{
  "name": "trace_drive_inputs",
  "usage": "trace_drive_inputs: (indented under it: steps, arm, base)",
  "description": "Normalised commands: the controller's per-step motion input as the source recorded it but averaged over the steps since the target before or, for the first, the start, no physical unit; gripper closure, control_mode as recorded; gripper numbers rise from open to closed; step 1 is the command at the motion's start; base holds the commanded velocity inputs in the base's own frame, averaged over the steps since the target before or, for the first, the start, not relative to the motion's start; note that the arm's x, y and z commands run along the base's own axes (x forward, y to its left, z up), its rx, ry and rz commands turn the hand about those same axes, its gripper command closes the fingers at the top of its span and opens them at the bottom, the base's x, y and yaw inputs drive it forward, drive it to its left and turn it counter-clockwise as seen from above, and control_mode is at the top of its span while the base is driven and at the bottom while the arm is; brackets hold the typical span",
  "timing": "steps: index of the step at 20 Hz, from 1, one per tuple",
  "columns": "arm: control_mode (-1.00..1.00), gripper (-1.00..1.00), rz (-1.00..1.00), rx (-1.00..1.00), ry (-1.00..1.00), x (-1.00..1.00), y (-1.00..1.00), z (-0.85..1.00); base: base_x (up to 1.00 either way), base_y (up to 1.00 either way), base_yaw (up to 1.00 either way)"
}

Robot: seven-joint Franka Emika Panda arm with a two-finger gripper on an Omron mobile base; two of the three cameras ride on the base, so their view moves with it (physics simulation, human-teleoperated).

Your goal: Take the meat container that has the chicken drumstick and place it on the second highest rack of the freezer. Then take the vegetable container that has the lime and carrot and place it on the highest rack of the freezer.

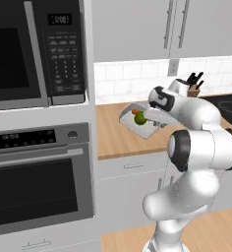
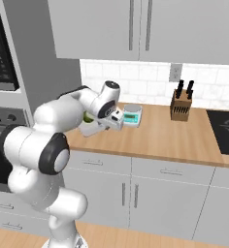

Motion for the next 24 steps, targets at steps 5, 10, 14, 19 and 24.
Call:
trace_drive_inputs:
  steps: [5, 10, 14, 19, 24]
  arm:
    - [-1.00, 1.00, 0.70, -0.03, -0.14, -0.76, -0.38, 0.62]
    - [-1.00, 1.00, 0.74, -0.02, -0.13, -0.39, -0.21, 0.61]
    - [-1.00, 1.00, 0.68, -0.01, -0.08, -0.04, -0.08, 0.41]
    - [-1.00, 1.00, 0.51, -0.09, -0.06, 0.00, 0.00, 0.16]
    - [-1.00, 1.00, 0.35, -0.07, -0.04, -0.06, 0.00, 0.00]
  base:
    - [0.00, 0.00, 0.00]
    - [0.00, 0.00, 0.00]
    - [0.00, 0.00, 0.00]
    - [0.00, 0.00, 0.00]
    - [0.00, 0.00, 0.00]
